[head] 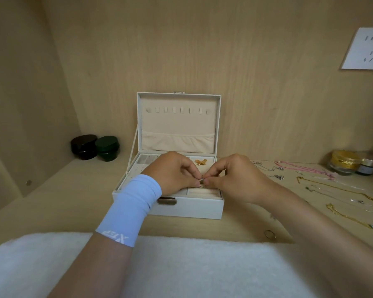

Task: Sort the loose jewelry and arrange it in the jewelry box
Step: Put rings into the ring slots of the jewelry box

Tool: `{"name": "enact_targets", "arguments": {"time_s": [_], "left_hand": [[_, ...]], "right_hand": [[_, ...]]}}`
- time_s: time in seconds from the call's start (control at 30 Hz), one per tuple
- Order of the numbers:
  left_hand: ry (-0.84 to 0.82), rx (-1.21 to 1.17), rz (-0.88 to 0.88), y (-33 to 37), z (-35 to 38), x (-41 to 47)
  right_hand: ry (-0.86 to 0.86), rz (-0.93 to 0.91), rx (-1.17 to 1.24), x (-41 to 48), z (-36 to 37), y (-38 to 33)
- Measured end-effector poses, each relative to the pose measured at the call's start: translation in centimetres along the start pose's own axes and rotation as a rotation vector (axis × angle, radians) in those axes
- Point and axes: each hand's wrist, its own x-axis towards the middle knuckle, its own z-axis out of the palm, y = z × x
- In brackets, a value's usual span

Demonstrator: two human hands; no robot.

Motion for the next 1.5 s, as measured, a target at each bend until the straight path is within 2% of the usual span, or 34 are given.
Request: {"name": "enact_targets", "arguments": {"time_s": [0.27,0.47,0.57,0.8,0.97,1.07,1.13,1.2,1.27,1.37,1.5], "left_hand": [[0.027,0.14,0.046,0.4,0.3,-0.1],[0.01,0.177,0.044,0.2,-0.1,-0.2],[0.008,0.138,0.065,0.2,-0.2,-0.2],[-0.058,0.235,0.062,0.3,-0.2,-0.3],[0.06,0.319,0.1,1.5,0.2,-0.7],[0.158,0.287,0.201,3.2,1.0,-0.7],[0.096,0.24,0.268,5.0,2.2,-0.7],[-0.036,0.225,0.299,6.6,3.9,-0.9],[-0.137,0.263,0.309,7.7,5.7,-1.0],[-0.214,0.367,0.298,8.3,8.1,-1.1],[-0.192,0.452,0.271,8.3,9.8,-1.4]], "right_hand": [[-0.037,0.027,-0.171,0.0,0.0,0.2],[0.026,-0.036,-0.114,0.0,0.1,0.4],[0.006,-0.032,-0.114,0.0,0.2,0.5],[-0.069,-0.006,-0.093,-0.2,0.0,0.3],[-0.039,-0.01,-0.114,-2.0,-3.4,-0.2],[-0.118,0.05,-0.2,-3.1,-5.9,0.8],[-0.251,0.119,-0.294,-4.2,-6.8,1.8],[-0.362,0.147,-0.395,-5.4,-7.0,2.6],[-0.423,0.17,-0.429,-6.5,-7.1,3.1],[-0.413,0.182,-0.448,-7.8,-6.9,4.0],[-0.34,0.156,-0.483,-8.7,-6.1,5.2]]}}
